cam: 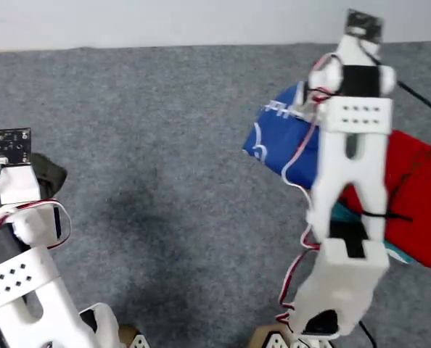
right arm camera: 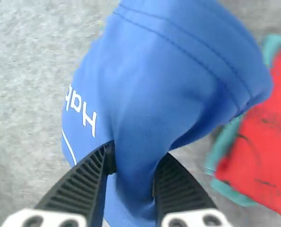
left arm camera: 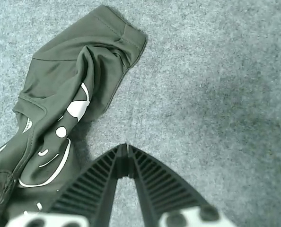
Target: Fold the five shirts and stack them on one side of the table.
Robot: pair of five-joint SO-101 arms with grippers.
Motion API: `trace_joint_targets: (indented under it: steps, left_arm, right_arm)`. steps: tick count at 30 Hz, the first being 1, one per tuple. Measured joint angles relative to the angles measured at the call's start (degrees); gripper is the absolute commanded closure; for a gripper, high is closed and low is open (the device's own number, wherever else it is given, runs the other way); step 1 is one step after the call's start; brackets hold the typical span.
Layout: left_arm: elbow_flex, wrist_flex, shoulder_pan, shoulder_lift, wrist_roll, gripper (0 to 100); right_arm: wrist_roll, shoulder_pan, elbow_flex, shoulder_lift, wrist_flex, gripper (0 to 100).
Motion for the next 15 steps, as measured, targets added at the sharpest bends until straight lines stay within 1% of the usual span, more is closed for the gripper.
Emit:
trace_joint_targets:
  steps: [8, 15]
  left_arm:
    - [0.0, -0.1, 0.0, 0.0, 0.0, 100]
    - [0.0, -2.3, 0.0, 0.0, 0.0, 100]
  right_arm:
    - [8.2, 11.5, 4.6, -2.5, 0.0, 99.1]
    - [13.5, 18.9, 4.6, -2.5, 0.0, 99.1]
